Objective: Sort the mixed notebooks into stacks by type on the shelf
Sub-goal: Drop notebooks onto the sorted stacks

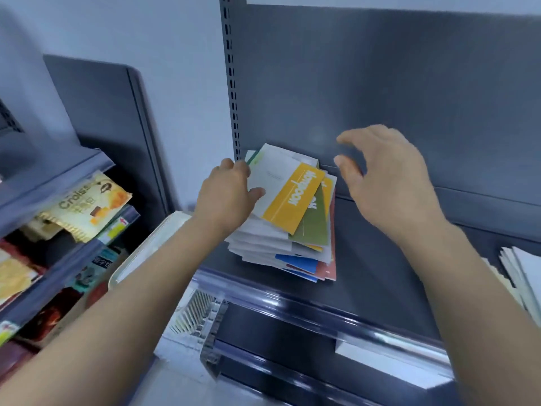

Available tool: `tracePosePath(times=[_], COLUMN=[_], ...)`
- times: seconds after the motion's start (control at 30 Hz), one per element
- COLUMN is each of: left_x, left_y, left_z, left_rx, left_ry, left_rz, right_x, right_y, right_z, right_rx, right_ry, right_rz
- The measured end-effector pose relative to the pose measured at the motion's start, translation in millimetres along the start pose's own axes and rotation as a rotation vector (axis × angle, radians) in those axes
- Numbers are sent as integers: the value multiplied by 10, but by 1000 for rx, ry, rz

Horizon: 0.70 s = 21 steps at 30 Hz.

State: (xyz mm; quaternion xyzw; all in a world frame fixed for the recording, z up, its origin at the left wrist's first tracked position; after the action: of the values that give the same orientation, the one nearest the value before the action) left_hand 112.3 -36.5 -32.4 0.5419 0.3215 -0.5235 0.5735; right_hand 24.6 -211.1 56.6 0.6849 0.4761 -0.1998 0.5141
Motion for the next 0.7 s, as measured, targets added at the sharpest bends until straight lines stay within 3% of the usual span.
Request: tracePosePath(times=[0.2, 0.43, 0.7], left_x=[415, 535, 526], left_y=[263, 378, 492], left_z=[5, -37, -173], left_rx=[-46, -123, -158], left_ry=[207, 238, -93], left_rz=[-194, -304, -242], right_x=[28, 269, 453], right_y=[115, 321, 413], right_z=[163, 265, 315], right_rx=[23, 27, 81], right_ry=[-21, 30, 38], right_rz=[37, 6, -11])
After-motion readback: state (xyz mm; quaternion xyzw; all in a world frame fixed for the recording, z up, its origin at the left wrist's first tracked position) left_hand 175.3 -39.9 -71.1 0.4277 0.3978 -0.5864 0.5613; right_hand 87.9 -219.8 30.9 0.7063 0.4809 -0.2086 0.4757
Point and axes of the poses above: each hand's wrist, its own y-axis towards the middle knuckle, its own x-axis out of the palm, z = x × y, the point moved 10 cm from there along y, towards the middle knuckle, and after that the axes turned 12 degrees about y, right-handed, at the moved point
